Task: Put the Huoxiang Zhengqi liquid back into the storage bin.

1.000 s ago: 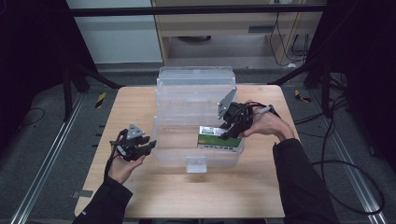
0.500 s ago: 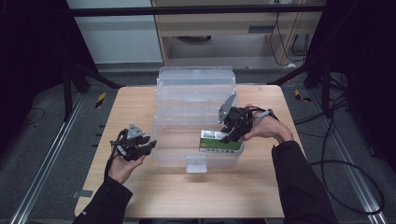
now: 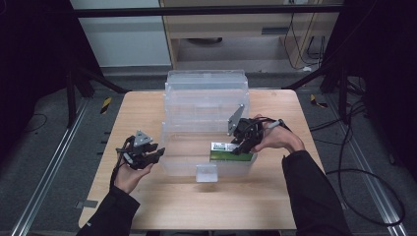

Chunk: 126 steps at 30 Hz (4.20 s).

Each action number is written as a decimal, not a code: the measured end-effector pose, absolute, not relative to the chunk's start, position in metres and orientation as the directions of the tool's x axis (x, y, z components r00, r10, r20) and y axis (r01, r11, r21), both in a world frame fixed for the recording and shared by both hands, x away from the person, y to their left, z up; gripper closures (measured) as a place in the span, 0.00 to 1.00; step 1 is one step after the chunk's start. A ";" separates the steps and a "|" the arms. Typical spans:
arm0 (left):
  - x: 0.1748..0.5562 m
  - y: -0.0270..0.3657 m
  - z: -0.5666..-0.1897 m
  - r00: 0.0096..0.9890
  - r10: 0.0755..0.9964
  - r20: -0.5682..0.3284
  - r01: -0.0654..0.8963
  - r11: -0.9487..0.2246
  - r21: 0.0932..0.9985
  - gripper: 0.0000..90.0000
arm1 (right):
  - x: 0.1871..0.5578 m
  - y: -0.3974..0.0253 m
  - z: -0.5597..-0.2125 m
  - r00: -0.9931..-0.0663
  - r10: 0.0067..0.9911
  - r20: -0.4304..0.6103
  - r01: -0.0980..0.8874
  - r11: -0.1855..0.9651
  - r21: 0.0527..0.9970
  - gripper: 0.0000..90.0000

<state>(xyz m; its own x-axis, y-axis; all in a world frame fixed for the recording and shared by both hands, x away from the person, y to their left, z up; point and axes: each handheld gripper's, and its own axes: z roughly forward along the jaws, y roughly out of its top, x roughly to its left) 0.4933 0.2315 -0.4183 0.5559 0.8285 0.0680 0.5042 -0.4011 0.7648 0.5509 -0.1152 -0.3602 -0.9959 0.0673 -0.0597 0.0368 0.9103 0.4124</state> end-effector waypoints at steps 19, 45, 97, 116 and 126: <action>0.493 0.231 -0.418 0.555 0.829 0.071 0.504 -0.403 0.764 0.71 | 0.552 -0.104 -0.379 -0.996 0.046 -0.073 0.019 0.940 0.341 0.70; 0.494 0.230 -0.418 0.552 0.830 0.080 0.503 -0.409 0.762 0.70 | 0.536 -0.119 -0.351 -0.980 0.172 -0.101 0.103 0.871 0.480 0.68; 0.487 0.256 -0.390 0.500 0.863 0.076 0.465 -0.341 0.817 0.68 | 0.513 -0.072 -0.401 -0.988 0.153 -0.016 0.128 0.875 0.466 0.70; 0.491 0.253 -0.386 0.521 0.849 0.082 0.453 -0.357 0.817 0.68 | 0.514 -0.069 -0.408 -0.989 0.148 0.007 0.134 0.875 0.466 0.74; 0.504 0.256 -0.365 0.555 0.822 0.128 0.419 -0.410 0.810 0.63 | 0.514 -0.070 -0.408 -0.989 0.145 0.001 0.128 0.872 0.472 0.74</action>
<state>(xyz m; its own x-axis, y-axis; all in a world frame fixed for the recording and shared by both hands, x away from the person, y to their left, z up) 0.5043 0.2560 -0.3652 0.5552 0.8218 0.1283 0.4189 -0.4095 0.8105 0.5136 -0.0699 -0.4080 -0.9895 0.1446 0.0006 0.1278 0.8724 0.4717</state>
